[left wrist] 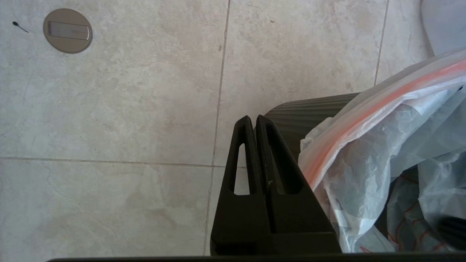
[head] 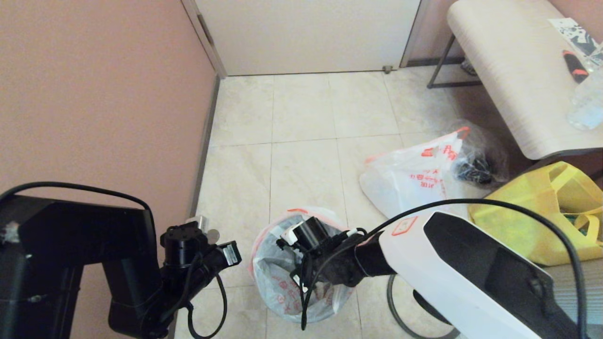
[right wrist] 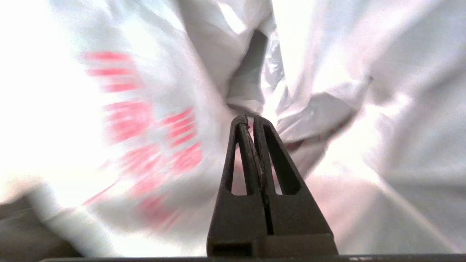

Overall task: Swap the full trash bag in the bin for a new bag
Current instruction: Put the new garbage bag on the trash can, then place the trash can ring on the trash can

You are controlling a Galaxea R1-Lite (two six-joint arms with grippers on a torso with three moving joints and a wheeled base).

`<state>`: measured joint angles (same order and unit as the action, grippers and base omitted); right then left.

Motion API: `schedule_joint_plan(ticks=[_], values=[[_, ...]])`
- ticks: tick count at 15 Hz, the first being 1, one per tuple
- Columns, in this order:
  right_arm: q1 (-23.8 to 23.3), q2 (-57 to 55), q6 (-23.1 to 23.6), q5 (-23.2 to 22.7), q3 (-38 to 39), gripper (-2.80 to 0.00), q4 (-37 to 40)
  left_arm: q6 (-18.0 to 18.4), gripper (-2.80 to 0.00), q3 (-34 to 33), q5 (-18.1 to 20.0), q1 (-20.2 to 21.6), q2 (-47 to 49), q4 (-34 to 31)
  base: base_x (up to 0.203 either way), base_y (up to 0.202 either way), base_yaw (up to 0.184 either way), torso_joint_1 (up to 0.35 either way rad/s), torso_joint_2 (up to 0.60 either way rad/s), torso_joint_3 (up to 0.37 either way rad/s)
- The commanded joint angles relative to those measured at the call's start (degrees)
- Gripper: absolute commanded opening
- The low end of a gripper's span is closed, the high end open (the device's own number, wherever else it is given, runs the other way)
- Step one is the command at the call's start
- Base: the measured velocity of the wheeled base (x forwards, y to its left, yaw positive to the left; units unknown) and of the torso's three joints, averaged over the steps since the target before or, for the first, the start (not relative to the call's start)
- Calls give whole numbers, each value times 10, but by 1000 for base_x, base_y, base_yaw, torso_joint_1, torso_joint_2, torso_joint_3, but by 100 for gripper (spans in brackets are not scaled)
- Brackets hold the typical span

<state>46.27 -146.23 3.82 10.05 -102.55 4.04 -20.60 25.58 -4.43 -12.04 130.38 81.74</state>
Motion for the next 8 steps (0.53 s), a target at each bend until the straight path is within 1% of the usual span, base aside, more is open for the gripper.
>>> schedule_joint_plan(ticks=[1,3,4,5,6,8], values=[[4,86,-18,-8,27,-280,5,-1,-280,0,-1,0,1,5,0,0,0,0,0,0],[-11,122,-35,-27,29,-280,2,-1,-280,-1,-1,0,0,4,0,0,0,0,0,0],[-21,125,-36,-49,24,-280,-12,-1,-280,-1,-1,0,1,4,0,0,0,0,0,0],[-24,125,-35,-56,24,-280,-19,-1,-280,-1,-1,0,1,4,0,0,0,0,0,0],[-26,124,-35,-62,24,-280,-50,-1,-280,-1,-1,0,1,4,0,0,0,0,0,0],[-34,113,-33,-64,15,-280,-69,-1,-280,0,-1,0,1,4,0,0,0,0,0,0]])
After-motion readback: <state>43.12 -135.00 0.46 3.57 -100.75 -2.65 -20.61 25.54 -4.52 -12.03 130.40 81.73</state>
